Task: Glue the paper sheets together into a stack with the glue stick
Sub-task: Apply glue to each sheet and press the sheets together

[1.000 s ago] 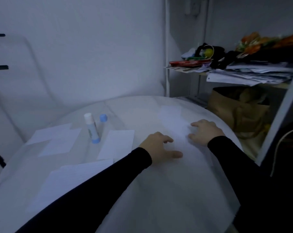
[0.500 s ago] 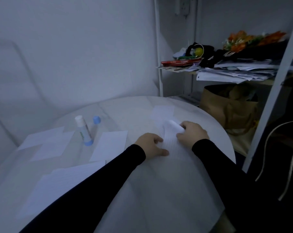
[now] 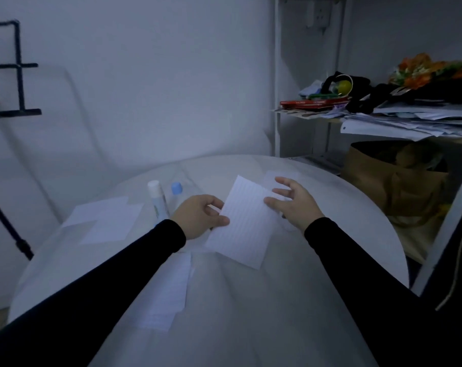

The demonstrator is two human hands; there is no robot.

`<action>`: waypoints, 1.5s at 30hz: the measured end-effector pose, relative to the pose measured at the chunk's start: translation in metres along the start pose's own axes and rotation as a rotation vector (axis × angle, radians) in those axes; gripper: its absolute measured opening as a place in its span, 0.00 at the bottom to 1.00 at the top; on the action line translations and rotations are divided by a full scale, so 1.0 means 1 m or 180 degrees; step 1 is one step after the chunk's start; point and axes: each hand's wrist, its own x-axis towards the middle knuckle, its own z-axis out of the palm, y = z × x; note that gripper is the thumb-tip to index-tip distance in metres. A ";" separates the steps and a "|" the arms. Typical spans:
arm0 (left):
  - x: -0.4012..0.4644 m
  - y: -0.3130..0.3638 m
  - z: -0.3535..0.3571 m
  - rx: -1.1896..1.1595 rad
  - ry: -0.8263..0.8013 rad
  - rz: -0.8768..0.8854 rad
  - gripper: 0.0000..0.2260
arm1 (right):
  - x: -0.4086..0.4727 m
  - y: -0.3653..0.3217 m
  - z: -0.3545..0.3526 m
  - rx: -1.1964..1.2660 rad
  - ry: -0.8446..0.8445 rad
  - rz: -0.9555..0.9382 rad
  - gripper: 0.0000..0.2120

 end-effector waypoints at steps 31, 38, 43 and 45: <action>-0.005 -0.096 -0.039 0.0491 0.0711 -0.0137 0.08 | 0.073 0.036 0.121 -0.1244 -0.0049 -0.0677 0.10; -0.004 -0.099 -0.036 0.0537 0.0694 -0.0131 0.07 | 0.076 0.040 0.124 -0.1414 -0.0105 -0.0711 0.11; -0.004 -0.100 -0.034 0.0596 0.0695 -0.0077 0.07 | 0.076 0.042 0.125 -0.1604 -0.0165 -0.0693 0.09; -0.005 -0.100 -0.034 0.0662 0.0673 -0.0017 0.07 | 0.077 0.043 0.125 -0.1744 -0.0170 -0.0669 0.09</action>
